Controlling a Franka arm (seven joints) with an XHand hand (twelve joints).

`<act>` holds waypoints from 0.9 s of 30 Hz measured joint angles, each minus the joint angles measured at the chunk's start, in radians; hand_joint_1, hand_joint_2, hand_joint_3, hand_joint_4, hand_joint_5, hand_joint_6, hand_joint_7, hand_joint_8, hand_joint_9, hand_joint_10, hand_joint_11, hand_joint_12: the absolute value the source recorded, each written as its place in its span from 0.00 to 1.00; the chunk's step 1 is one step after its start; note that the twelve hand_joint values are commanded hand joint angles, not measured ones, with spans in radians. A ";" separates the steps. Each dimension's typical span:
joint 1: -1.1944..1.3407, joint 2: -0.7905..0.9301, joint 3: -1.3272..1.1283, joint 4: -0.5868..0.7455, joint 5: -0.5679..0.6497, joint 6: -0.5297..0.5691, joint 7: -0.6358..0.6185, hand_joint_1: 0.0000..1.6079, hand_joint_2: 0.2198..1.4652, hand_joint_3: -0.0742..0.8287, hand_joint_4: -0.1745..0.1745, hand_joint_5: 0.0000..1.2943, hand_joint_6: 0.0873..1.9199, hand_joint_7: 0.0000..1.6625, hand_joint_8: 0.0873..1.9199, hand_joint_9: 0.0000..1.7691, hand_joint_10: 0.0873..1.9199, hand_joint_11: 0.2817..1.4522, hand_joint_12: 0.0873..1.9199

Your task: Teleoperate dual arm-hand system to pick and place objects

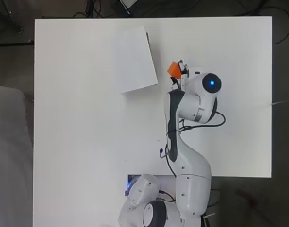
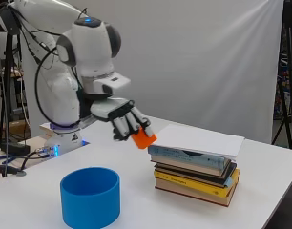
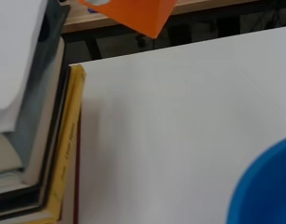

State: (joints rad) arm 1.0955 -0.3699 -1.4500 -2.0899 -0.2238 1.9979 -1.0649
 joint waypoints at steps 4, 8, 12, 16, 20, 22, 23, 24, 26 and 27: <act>-0.132 -0.034 -0.037 -0.032 -0.036 -0.004 0.015 0.56 0.81 0.08 1.00 0.57 0.69 0.53 0.98 0.71 1.00 0.59 0.95; -0.246 -0.049 -0.065 -0.050 -0.060 -0.014 0.023 0.56 0.81 0.08 1.00 0.56 0.69 0.50 0.99 0.69 1.00 0.58 0.95; -0.242 -0.054 -0.088 -0.072 -0.080 -0.018 0.030 0.56 0.81 0.08 1.00 0.57 0.69 0.47 0.95 0.63 1.00 0.51 0.94; -0.241 -0.058 -0.111 -0.102 -0.100 -0.023 0.049 0.56 0.81 0.08 1.00 0.56 0.69 0.45 0.91 0.60 1.00 0.46 0.92; -0.198 -0.066 -0.147 -0.109 -0.119 -0.022 0.073 0.25 0.50 0.06 0.57 0.09 0.04 0.09 0.13 0.11 0.17 0.10 0.17; -0.180 -0.049 -0.163 -0.094 -0.110 -0.040 0.079 0.17 0.45 0.08 0.56 0.02 0.00 0.02 0.00 0.07 0.01 0.10 0.01; -0.171 -0.037 -0.170 -0.082 -0.103 -0.057 0.083 0.17 0.46 0.09 0.55 0.01 0.00 0.01 0.00 0.08 0.00 0.11 0.00; -0.157 -0.026 -0.176 -0.071 -0.101 -0.073 0.095 0.17 0.48 0.09 0.53 0.00 0.00 0.02 0.00 0.09 0.00 0.11 0.00; -0.123 -0.020 -0.176 -0.063 -0.128 -0.085 0.140 0.18 0.50 0.10 0.52 0.00 0.00 0.03 0.00 0.11 0.00 0.12 0.00; -0.111 -0.022 -0.175 -0.064 -0.157 -0.080 0.162 0.18 0.51 0.09 0.53 0.00 0.00 0.06 0.00 0.13 0.00 0.12 0.00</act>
State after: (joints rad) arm 0.9849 -0.3916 -1.6247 -2.1539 -0.3811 1.9178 -0.9026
